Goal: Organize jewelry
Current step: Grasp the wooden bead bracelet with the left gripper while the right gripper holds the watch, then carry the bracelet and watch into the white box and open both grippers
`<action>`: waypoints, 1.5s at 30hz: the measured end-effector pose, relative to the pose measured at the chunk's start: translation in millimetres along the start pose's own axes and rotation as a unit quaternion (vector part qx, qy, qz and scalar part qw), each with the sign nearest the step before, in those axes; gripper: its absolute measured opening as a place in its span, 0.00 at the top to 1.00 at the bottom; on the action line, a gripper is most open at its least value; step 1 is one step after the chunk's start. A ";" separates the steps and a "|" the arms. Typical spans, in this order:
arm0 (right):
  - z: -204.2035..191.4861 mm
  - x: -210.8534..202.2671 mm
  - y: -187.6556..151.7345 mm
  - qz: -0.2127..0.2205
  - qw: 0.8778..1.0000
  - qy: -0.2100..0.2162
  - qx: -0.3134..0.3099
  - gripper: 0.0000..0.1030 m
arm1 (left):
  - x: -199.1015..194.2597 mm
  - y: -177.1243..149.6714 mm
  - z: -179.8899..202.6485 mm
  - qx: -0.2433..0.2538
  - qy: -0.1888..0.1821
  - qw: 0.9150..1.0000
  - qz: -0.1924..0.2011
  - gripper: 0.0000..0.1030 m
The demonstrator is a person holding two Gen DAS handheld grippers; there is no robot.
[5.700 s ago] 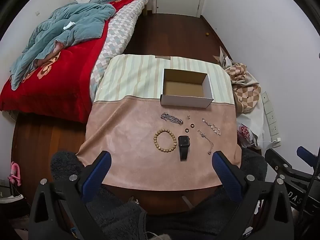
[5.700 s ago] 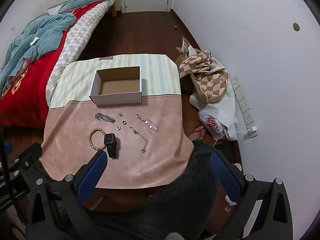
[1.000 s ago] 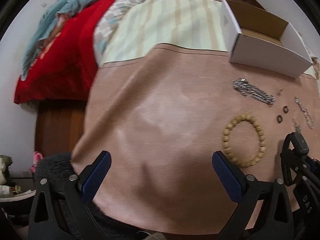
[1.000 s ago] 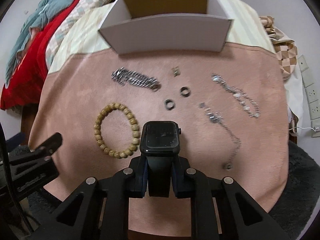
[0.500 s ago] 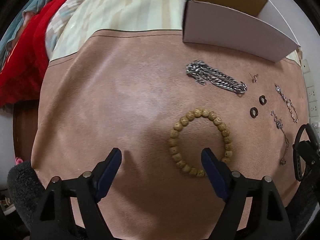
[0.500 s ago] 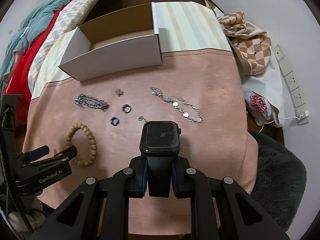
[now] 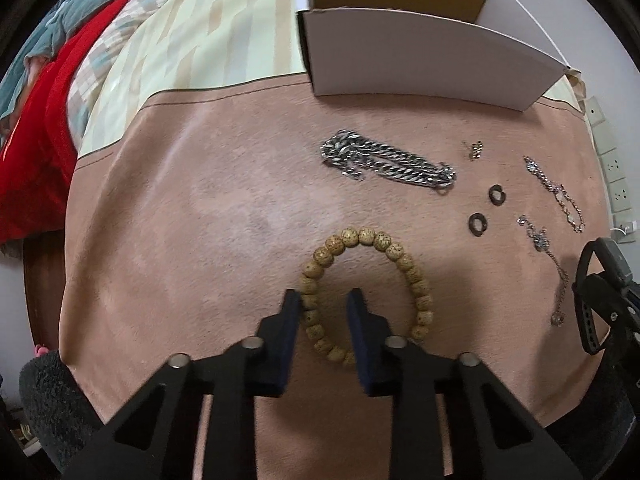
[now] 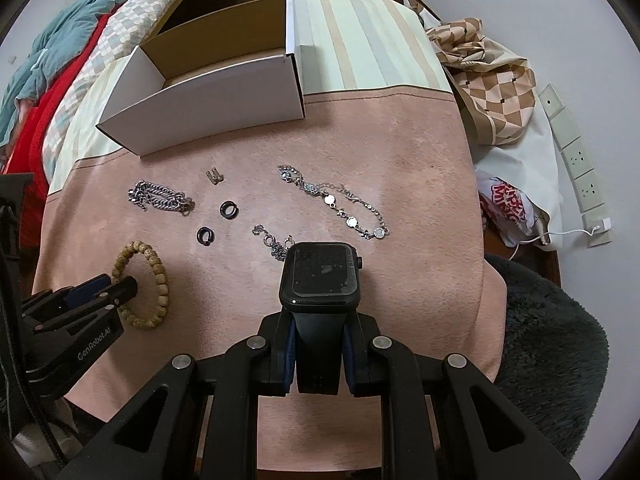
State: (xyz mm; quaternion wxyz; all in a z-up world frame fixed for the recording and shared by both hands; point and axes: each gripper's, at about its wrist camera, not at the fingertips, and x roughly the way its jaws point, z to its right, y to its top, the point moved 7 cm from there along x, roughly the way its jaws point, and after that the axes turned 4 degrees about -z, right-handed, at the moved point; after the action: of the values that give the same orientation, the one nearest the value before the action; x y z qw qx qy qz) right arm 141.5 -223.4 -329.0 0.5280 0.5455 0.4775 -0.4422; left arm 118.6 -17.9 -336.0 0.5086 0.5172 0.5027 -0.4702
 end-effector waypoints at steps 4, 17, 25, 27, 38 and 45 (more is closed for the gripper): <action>0.7 -1.6 1.0 0.001 1.000 0.000 -0.001 0.81 | 4.1 10.5 10.0 -0.002 -0.002 1.000 0.004 0.93; -2.4 -28.1 16.1 0.022 1.000 0.020 0.007 0.81 | -59.0 23.9 21.5 0.014 -0.031 0.998 0.049 0.94; -19.2 -71.6 57.4 0.057 0.996 0.067 0.003 0.81 | -124.9 58.7 16.2 0.014 -0.072 0.991 0.110 0.94; -22.0 -83.0 74.7 0.069 0.995 0.078 0.003 0.81 | -145.0 75.9 16.9 0.011 -0.084 0.988 0.127 0.94; -41.5 -68.4 188.5 0.062 0.990 0.123 -0.013 0.81 | -151.6 177.7 16.8 0.009 -0.127 0.984 0.122 0.94; -57.1 -14.4 214.7 0.014 0.994 0.105 -0.032 0.81 | -106.1 204.2 16.3 0.003 -0.127 0.990 0.068 0.93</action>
State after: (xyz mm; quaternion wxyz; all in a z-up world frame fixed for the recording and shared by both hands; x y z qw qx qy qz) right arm 350.2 -164.3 -278.9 0.4985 0.5785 0.5362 -0.3596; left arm 317.3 -33.9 -220.0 0.5979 0.4872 0.3964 -0.4980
